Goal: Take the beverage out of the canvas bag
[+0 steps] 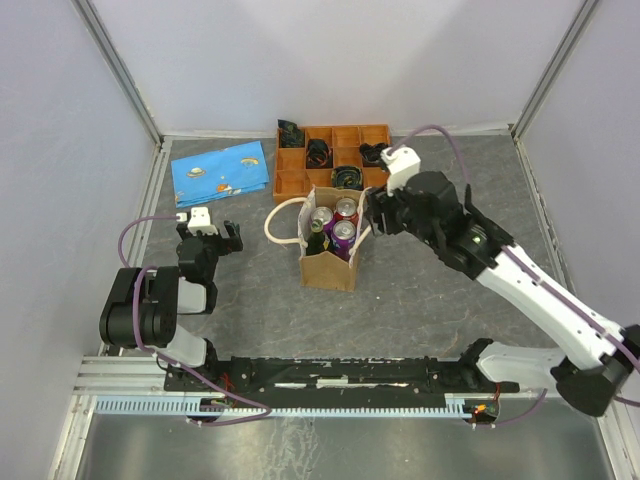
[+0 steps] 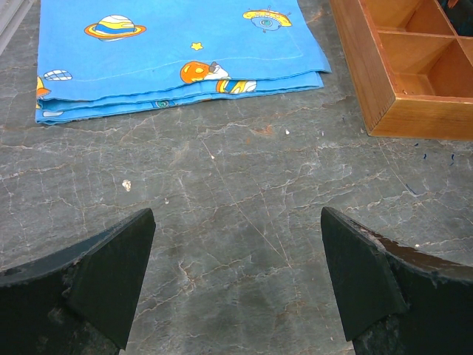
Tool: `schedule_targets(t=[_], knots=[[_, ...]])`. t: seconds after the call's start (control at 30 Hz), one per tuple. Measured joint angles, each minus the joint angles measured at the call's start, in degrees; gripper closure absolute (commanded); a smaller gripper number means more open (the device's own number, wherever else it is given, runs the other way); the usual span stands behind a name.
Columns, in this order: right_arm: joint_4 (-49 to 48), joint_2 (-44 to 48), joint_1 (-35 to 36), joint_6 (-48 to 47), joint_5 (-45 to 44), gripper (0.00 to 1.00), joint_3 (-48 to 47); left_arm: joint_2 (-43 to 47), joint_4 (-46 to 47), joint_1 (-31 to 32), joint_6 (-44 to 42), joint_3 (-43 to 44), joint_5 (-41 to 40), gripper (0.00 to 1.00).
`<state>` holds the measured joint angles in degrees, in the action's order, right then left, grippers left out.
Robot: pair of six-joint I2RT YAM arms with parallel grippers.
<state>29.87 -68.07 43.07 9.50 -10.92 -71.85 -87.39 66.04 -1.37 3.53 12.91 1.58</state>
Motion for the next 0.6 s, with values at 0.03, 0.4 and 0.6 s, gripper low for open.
schedule_targets(t=[0.03, 0.4, 0.6], knots=[[0.0, -1.2, 0.0, -0.4, 0.8, 0.33, -0.4, 0.0, 0.0, 0.0, 0.0, 0.0, 0.0, 0.01], [2.1, -14.5, 1.2, -4.8, 7.1, 0.32, -7.2, 0.0, 0.0, 0.0, 0.0, 0.0, 0.0, 0.01], [3.9, -21.5, 1.5, -6.0, 7.3, 0.29, -8.0, 0.0, 0.0, 0.0, 0.0, 0.0, 0.0, 0.01]])
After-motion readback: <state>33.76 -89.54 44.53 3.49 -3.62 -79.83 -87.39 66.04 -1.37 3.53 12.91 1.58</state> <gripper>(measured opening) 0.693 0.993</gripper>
